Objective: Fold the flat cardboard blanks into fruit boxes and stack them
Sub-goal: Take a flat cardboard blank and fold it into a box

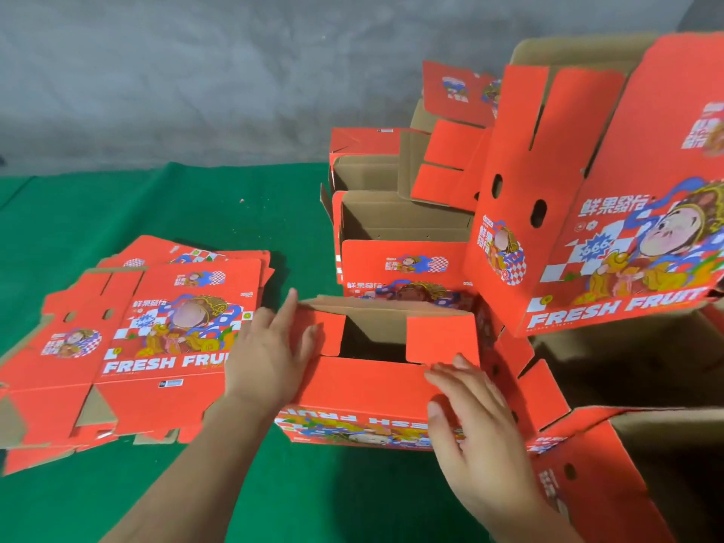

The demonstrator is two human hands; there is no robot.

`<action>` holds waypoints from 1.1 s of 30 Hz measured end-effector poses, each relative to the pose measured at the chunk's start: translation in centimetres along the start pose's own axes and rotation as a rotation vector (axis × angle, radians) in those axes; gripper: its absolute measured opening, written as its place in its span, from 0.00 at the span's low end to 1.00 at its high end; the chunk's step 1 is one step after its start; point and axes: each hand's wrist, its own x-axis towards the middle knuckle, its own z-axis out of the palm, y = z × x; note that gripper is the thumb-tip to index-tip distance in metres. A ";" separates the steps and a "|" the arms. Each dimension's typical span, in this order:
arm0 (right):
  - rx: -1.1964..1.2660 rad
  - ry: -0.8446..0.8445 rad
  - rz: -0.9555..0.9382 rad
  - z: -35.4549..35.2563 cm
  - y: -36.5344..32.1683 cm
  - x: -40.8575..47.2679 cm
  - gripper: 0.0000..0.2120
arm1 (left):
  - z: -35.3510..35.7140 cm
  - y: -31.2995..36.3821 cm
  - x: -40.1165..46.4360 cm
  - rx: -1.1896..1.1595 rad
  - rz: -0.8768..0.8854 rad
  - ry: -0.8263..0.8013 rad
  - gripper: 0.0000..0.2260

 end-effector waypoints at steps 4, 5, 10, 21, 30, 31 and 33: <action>0.191 0.120 0.208 0.0 -0.4 3.3 0.14 | 0.8 -1.4 -0.8 -0.360 0.052 -0.087 0.27; 0.272 0.149 0.312 0.1 -0.5 4.1 0.16 | 1.4 -1.9 -1.5 -0.440 0.047 -0.145 0.25; 0.271 -0.288 0.525 1.3 0.7 6.6 0.31 | 4.2 -2.6 -3.9 -0.553 -0.233 -0.105 0.18; -0.540 -0.502 0.467 2.2 1.0 10.5 0.48 | 5.4 -1.8 -2.8 -0.268 -0.466 -0.272 0.46; 0.714 -0.077 0.948 -0.7 0.1 9.2 0.22 | 1.1 -1.9 -4.5 -1.287 -0.640 -0.202 0.16; 0.957 -0.135 1.057 -1.4 0.1 8.7 0.22 | 0.5 -2.1 -4.7 -1.277 -0.623 -0.155 0.18; 1.197 -0.342 1.161 -2.6 0.4 6.9 0.28 | -0.5 -2.6 -5.5 -1.268 -0.531 -0.036 0.22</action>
